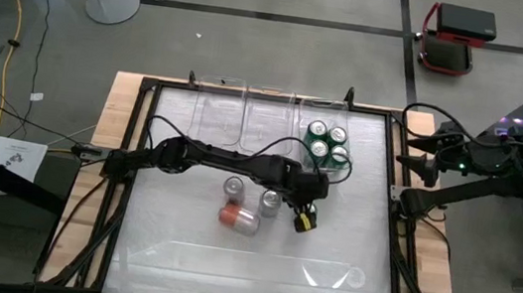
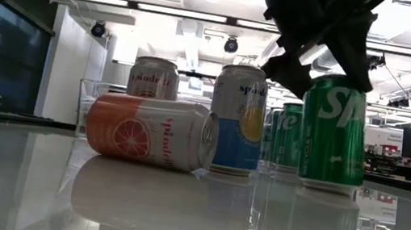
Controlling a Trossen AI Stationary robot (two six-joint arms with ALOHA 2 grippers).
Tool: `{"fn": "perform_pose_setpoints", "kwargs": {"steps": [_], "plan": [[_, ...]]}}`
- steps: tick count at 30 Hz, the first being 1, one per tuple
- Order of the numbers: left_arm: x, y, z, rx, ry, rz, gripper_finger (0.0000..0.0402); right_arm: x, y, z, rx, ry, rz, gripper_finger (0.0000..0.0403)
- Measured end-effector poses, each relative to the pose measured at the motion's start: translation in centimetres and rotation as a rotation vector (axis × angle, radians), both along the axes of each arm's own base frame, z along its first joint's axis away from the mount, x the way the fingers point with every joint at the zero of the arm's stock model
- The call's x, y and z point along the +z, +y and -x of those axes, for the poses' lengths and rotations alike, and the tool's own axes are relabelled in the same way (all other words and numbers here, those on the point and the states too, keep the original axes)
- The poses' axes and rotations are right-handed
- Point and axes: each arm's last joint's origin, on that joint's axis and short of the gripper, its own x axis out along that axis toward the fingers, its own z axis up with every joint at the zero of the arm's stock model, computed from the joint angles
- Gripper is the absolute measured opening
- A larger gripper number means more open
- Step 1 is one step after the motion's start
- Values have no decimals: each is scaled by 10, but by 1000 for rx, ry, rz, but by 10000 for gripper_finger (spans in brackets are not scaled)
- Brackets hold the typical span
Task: Sort soda cans
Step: Put green soda can into the right transparent bin
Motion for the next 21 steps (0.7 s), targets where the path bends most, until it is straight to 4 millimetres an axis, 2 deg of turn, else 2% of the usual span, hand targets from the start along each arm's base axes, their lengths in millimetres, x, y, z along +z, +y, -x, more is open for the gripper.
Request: {"fn": "perform_pose_setpoints", "kwargs": {"steps": [4, 6, 9, 16, 21], "plan": [[14, 6, 5, 50, -10, 13, 335, -22, 4, -16, 26, 76, 17, 330], [28, 6, 11, 51, -21, 15, 335, -39, 8, -30, 51, 106, 28, 330], [55, -1, 22, 76, -63, 2, 335, -68, 18, -59, 189, 101, 24, 330], [117, -24, 73, 215, -77, -161, 335, -127, 41, -120, 632, -42, 136, 330], [144, -39, 116, 356, -18, -245, 335, -157, 49, -150, 716, -56, 253, 330]]}}
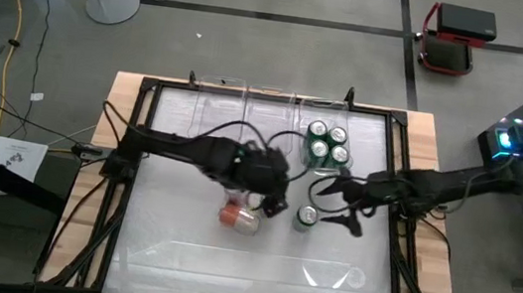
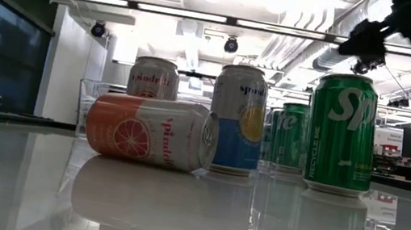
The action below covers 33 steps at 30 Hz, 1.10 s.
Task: Sort soda cans
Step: Put green soda can into the right transparent bin
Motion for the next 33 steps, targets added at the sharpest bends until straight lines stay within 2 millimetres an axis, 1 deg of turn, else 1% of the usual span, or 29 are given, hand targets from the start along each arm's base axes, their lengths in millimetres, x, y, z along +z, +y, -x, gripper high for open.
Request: {"fn": "perform_pose_setpoints", "kwargs": {"steps": [3, 6, 10, 15, 22, 25, 27, 30, 33], "plan": [[7, -7, 20, 72, 36, -21, 335, -11, 3, -16, 13, 9, 45, 330], [10, -10, 32, 123, 67, -33, 335, -23, 7, -30, 25, 35, 58, 330], [9, -13, 34, 117, 81, -40, 335, -41, 10, -42, 28, 109, 74, 330], [7, -14, 33, 109, 92, -50, 335, -57, 11, -49, 34, 189, 88, 330], [7, -12, 32, 104, 99, -62, 335, -62, 13, -53, 34, 202, 81, 325], [7, -12, 32, 105, 99, -62, 335, -65, 13, -56, 23, 207, 71, 307], [7, -12, 32, 111, 95, -57, 335, -65, 13, -57, -15, 213, 36, 294], [7, -14, 33, 117, 90, -49, 335, -62, 12, -56, -91, 215, -16, 293], [7, -19, 34, 107, 88, -46, 335, -52, 10, -54, -130, 211, -23, 293]]}}
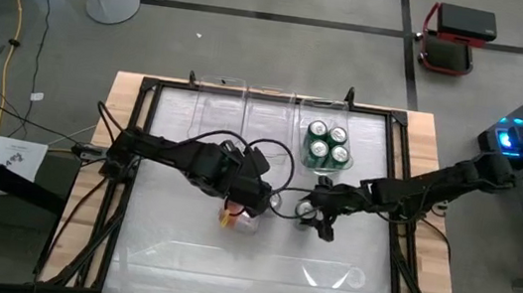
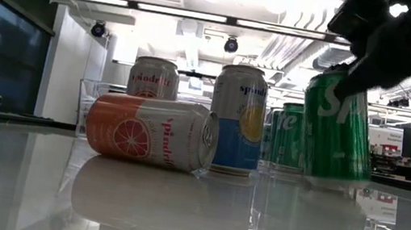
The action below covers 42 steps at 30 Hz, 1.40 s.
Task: Sort soda cans
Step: Put green soda can into the right transparent bin
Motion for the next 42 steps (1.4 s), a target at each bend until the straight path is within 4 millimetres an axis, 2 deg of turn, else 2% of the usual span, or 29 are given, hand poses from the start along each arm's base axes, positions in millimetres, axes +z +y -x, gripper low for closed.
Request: {"fn": "perform_pose_setpoints", "kwargs": {"steps": [2, 4, 7, 11, 14, 16, 22, 27, 31, 36, 42], "plan": [[0, -3, 1, 2, -5, 4, 335, 20, -5, -1, -23, -42, -2, 293], [3, -4, 3, 4, -17, 1, 335, 48, -13, 0, -55, -122, 17, 293], [11, -4, 10, 8, -46, -23, 335, 87, -34, 9, -125, -180, 108, 293], [21, 5, 24, 13, -60, -65, 335, 144, -76, 26, -264, -326, 224, 293], [25, 16, 43, 30, -52, -116, 335, 162, -115, 36, -347, -358, 273, 293], [27, 25, 59, 53, -48, -140, 335, 160, -142, 38, -399, -335, 255, 293], [22, 50, 101, 117, -92, -186, 335, 131, -215, 44, -571, -204, 190, 293], [20, 65, 131, 150, -124, -226, 335, 113, -250, 52, -691, -151, 151, 293], [25, 75, 145, 130, -142, -275, 335, 96, -264, 56, -765, -125, 86, 293], [37, 87, 151, 85, -158, -348, 335, 65, -263, 55, -775, -59, 23, 293], [48, 106, 150, 103, -197, -410, 335, 35, -262, 60, -820, -18, 16, 293]]}}
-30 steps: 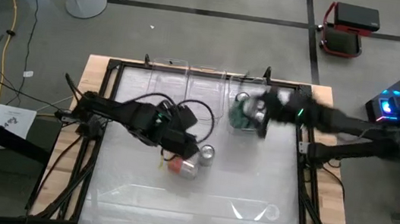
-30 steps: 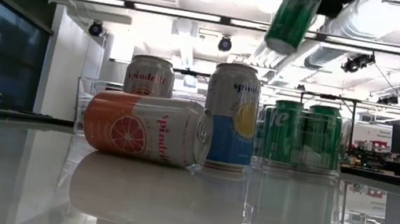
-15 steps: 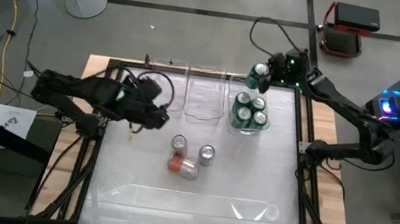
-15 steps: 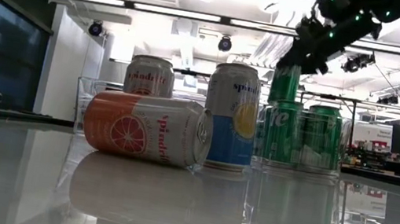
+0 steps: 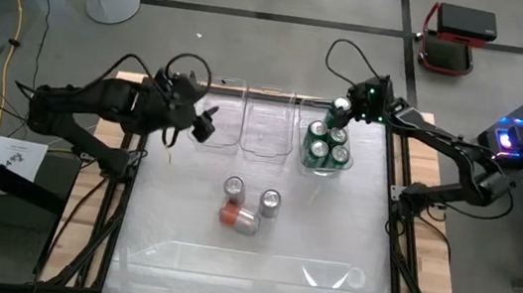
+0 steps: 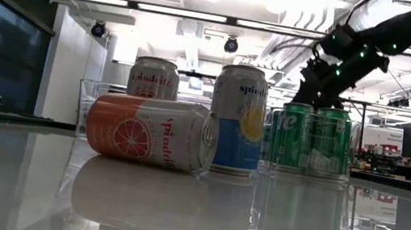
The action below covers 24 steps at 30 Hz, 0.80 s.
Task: Sort soda cans
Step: Put green soda can into the right transparent bin
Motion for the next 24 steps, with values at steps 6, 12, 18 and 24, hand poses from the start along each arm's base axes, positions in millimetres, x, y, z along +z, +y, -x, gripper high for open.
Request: {"fn": "perform_pose_setpoints", "kwargs": {"steps": [6, 12, 18, 24], "plan": [[4, 17, -3, 39, -10, -31, 335, -23, 6, 5, -3, 21, -41, 293], [5, 29, -4, 77, -31, -31, 335, -27, 8, 6, -3, 27, -41, 305], [5, 33, -3, 88, -31, -23, 335, -28, 8, 7, 4, 44, -30, 350], [5, 34, -3, 90, -28, -23, 335, -20, 7, 7, -5, 54, -46, 355]]}}
